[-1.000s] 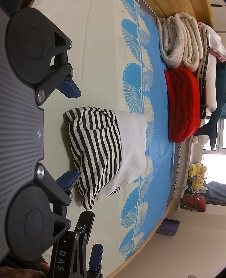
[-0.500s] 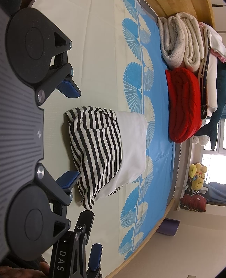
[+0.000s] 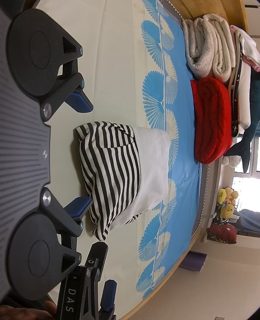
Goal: Fold small clothes
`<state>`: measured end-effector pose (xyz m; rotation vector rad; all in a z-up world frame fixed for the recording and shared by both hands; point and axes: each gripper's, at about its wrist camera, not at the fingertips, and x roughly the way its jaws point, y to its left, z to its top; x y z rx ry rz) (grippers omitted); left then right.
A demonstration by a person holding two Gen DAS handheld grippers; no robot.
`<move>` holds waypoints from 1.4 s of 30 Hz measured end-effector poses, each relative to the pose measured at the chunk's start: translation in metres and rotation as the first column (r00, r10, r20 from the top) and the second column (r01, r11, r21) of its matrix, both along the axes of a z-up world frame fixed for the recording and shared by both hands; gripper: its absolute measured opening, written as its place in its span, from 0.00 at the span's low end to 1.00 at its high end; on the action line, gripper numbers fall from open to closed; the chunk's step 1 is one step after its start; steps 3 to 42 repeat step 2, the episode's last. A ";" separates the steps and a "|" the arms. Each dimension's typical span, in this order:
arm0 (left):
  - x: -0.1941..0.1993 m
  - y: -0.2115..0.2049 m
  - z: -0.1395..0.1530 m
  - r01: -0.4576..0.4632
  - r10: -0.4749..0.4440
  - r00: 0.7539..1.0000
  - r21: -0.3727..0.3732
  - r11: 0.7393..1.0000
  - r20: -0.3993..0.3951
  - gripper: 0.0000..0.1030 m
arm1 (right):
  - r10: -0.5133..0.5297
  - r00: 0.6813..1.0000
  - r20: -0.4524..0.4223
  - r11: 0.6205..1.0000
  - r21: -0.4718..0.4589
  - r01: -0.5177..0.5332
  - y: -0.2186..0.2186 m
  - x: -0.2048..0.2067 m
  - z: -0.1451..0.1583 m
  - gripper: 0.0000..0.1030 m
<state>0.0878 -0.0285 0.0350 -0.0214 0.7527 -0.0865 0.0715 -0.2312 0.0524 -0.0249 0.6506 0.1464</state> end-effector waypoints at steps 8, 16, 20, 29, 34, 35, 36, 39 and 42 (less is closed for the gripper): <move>0.000 0.000 0.000 -0.001 0.001 1.000 0.000 1.000 -0.001 0.91 | 0.000 1.000 0.000 1.000 -0.001 0.000 0.000 0.000 0.000 0.90; 0.000 0.000 0.000 -0.001 0.001 1.000 0.000 1.000 -0.001 0.91 | 0.000 1.000 0.000 1.000 -0.001 0.000 0.000 0.000 0.000 0.90; 0.000 0.000 0.000 -0.001 0.001 1.000 0.000 1.000 -0.001 0.91 | 0.000 1.000 0.000 1.000 -0.001 0.000 0.000 0.000 0.000 0.90; 0.000 0.000 0.000 -0.001 0.001 1.000 0.000 1.000 -0.001 0.91 | 0.000 1.000 0.000 1.000 -0.001 0.000 0.000 0.000 0.000 0.90; 0.000 0.000 0.000 -0.001 0.001 1.000 0.000 1.000 -0.001 0.91 | 0.000 1.000 0.000 1.000 -0.001 0.000 0.000 0.000 0.000 0.90; 0.000 0.000 0.000 -0.001 0.001 1.000 0.000 1.000 -0.001 0.91 | 0.000 1.000 0.000 1.000 -0.001 0.000 0.000 0.000 0.000 0.90; 0.000 0.000 0.000 -0.001 0.001 1.000 0.000 1.000 -0.001 0.91 | 0.000 1.000 0.000 1.000 -0.001 0.000 0.000 0.000 0.000 0.90; 0.000 0.000 0.000 -0.001 0.001 1.000 0.000 1.000 -0.001 0.91 | 0.000 1.000 0.000 1.000 -0.001 0.000 0.000 0.000 0.000 0.90; 0.000 0.000 0.000 -0.001 0.001 1.000 0.000 1.000 -0.001 0.91 | 0.000 1.000 0.000 1.000 -0.001 0.000 0.000 0.000 0.000 0.90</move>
